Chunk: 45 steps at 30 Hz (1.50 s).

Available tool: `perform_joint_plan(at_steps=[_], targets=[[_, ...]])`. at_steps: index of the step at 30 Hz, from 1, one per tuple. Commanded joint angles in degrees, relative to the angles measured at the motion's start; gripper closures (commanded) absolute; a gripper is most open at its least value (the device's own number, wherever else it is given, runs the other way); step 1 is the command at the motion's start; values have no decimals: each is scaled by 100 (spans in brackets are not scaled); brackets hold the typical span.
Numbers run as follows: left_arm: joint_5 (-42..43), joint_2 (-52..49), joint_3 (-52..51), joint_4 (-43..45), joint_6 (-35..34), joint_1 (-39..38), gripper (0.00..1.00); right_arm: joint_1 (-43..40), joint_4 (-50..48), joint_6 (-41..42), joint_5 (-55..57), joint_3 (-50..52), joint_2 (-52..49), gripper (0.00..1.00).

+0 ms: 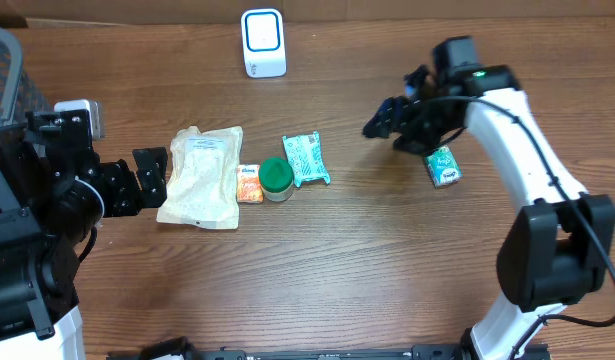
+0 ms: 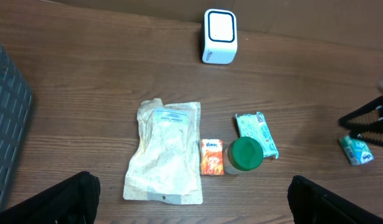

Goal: Scan the item barcode
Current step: 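Open the right gripper and reach toward the green wrapped pack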

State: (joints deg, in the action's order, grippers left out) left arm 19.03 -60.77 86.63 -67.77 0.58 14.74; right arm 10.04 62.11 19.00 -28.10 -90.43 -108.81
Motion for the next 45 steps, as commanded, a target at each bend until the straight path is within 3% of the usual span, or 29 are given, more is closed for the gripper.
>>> perform_joint_plan(at_steps=[1, 16, 29, 45], targets=[[-13, 2, 111, 2, 116, 31, 0, 245, -52, 914, 726, 105, 0, 31], [-15, 2, 111, 2, 116, 28, 1, 566, -295, 1427, 767, 358, -179, 37], [-15, 2, 111, 2, 116, 28, 0, 691, -1381, 2337, 748, 1156, -179, 47], [-15, 2, 111, 2, 116, 28, 0, 1648, -2133, 3327, 1556, 1401, -208, 50]])
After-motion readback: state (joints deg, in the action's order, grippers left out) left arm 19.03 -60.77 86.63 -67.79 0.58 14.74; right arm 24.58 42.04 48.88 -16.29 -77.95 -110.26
